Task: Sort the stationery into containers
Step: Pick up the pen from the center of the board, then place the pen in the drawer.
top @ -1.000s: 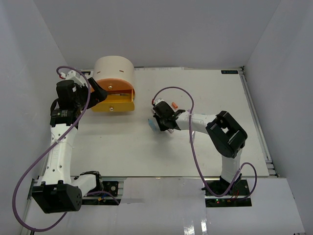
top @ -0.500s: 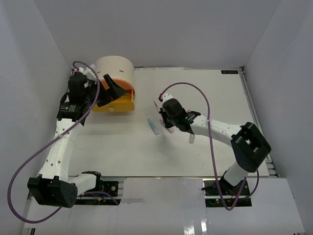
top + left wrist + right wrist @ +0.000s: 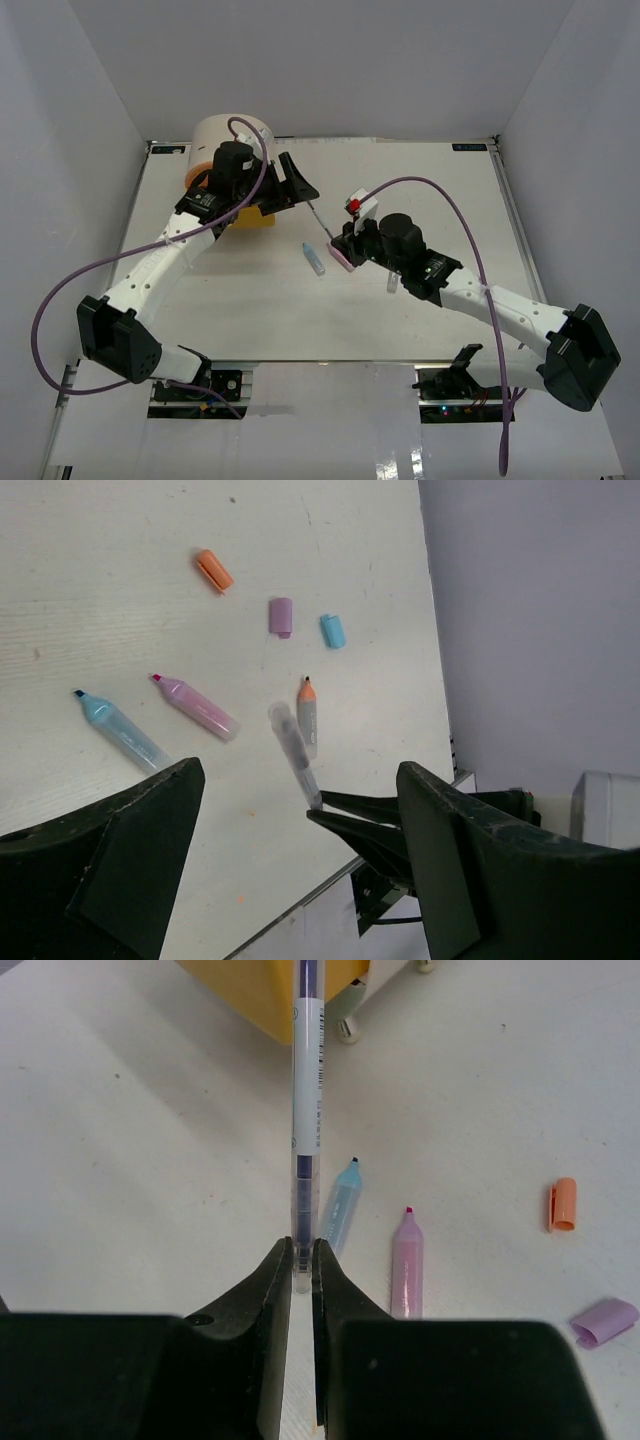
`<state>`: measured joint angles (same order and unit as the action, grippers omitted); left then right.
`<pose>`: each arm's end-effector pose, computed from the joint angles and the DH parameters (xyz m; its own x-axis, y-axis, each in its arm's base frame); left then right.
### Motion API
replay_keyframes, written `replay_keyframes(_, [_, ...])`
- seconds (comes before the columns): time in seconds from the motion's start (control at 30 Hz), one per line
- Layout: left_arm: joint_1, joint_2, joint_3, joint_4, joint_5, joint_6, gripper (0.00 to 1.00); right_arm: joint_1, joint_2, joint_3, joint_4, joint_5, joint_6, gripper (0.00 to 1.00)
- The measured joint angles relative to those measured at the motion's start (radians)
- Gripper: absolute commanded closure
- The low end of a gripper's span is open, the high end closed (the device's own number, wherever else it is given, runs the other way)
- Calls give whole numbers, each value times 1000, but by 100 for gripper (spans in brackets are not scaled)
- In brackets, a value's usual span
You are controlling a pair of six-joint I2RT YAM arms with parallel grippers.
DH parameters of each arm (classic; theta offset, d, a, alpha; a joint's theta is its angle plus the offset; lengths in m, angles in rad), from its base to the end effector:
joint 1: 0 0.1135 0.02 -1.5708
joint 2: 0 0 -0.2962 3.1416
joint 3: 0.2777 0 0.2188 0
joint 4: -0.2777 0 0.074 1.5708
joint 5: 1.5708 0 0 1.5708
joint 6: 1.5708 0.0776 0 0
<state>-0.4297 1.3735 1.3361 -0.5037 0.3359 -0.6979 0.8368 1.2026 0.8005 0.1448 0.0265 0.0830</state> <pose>0.2627 -0.1485 0.3802 -0.7766 -0.3115 -0.5476 0.1973 0.7053 -0.6809 0.1871 0.2044 0.3241 -0.2300 -0.1312 -0.9643 -0.7084 0.7019 0.0735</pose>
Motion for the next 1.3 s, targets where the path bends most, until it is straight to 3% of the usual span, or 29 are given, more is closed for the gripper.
replay_keyframes(0.17, [-68, 58, 28, 15, -39, -20, 34, 2, -20, -15, 49, -50, -21, 91])
replay_keyframes(0.33, [-91, 78, 37, 19, -67, -27, 66, 3, -26, -22, 72, -64, -34, 91])
replay_keyframes(0.43, [-92, 77, 38, 20, -79, -27, 75, 3, -27, -30, 80, -67, -35, 89])
replay_keyframes(0.53, [-94, 77, 38, 26, -89, -33, 83, 3, -27, -31, 89, -68, -34, 80])
replay_keyframes(0.57, [-94, 76, 38, 28, -92, -35, 86, 3, -27, -31, 92, -67, -34, 71])
replay_keyframes(0.63, [-96, 68, 35, 39, -105, -35, 88, 2, -27, -31, 95, -66, -32, 57])
replay_keyframes(0.67, [-98, 61, 29, 46, -114, -36, 89, 2, -27, -31, 95, -63, -29, 41])
replay_keyframes(0.77, [-93, 27, -2, 71, -150, -41, 91, 3, -32, -36, 95, -56, -24, 17])
replay_keyframes(0.87, [-61, -31, -59, 100, -171, -58, 91, 2, -56, -57, 91, -42, -18, 4])
replay_keyframes(0.93, [-2, -82, -112, 125, -177, -76, 91, 2, -78, -74, 86, -22, -13, 1])
replay_keyframes(0.97, [40, -109, -138, 138, -178, -89, 91, 2, -90, -82, 80, -11, -12, 5])
replay_keyframes(1.13, [266, -228, -246, 198, -203, -153, 91, 2, -164, -137, 66, 43, -9, 8])
replay_keyframes(1.3, [405, -271, -280, 253, -195, -195, 88, 2, -218, -179, 38, 82, -8, 9])
